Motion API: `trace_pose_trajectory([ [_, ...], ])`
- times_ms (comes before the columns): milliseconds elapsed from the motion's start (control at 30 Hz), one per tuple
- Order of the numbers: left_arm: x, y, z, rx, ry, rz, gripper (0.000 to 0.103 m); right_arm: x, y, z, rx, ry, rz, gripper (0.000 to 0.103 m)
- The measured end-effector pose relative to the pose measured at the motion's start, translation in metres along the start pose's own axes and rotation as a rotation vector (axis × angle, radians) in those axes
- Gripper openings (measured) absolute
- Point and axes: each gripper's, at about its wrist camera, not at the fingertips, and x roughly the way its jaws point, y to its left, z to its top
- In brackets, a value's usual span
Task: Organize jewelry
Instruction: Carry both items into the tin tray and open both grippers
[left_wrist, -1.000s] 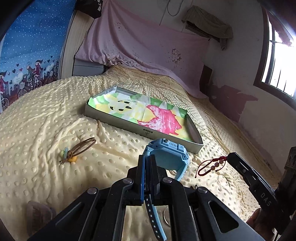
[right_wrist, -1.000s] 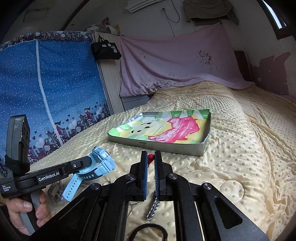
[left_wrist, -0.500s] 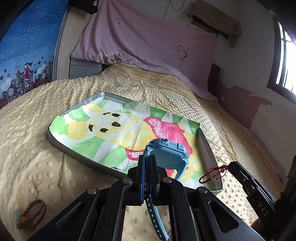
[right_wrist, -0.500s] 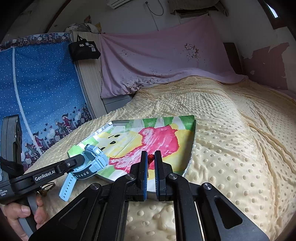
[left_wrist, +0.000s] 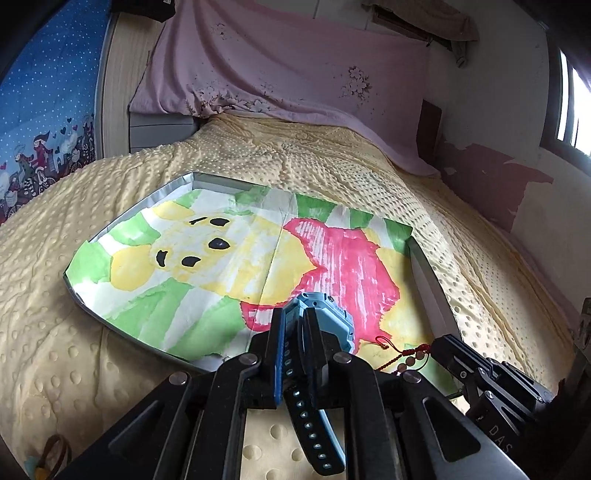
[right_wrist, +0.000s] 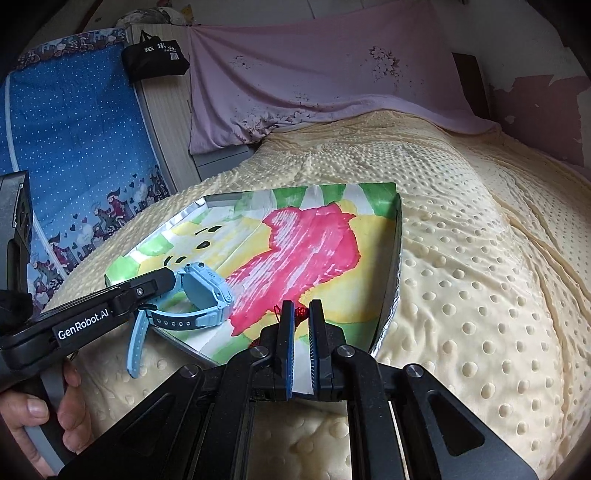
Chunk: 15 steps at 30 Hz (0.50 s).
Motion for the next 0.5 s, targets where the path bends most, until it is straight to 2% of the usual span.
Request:
trace_pose_trajectory([
  [67,0.001,0.000,0.000,0.004,0.007,0.005,0.013,-0.001,-0.003,0.000,0.012,0.000,0.002,0.007],
  [167,0.001,0.003,-0.001,-0.011,0.020,-0.002,0.022,-0.004,-0.006,-0.001,0.013,-0.004,0.001,0.009],
  [233,-0.001,0.005,-0.004,-0.020,0.019,0.001,0.028,-0.009,-0.006,-0.002,0.017,-0.016,-0.004,0.020],
  [333,-0.006,0.009,-0.008,-0.040,0.001,0.006,0.049,-0.017,-0.006,-0.004,0.015,-0.040,-0.012,0.033],
  [367,-0.010,0.009,-0.009,-0.045,-0.013,0.011,0.063,-0.020,-0.006,-0.004,0.013,-0.045,-0.013,0.034],
  [400,-0.014,0.010,-0.009,-0.051,-0.035,0.018,0.068,-0.022,-0.006,-0.004,0.011,-0.049,-0.016,0.034],
  [500,-0.025,0.011,-0.011,-0.057,-0.068,0.010,0.068,-0.032,-0.006,-0.006,0.003,-0.066,-0.025,0.035],
])
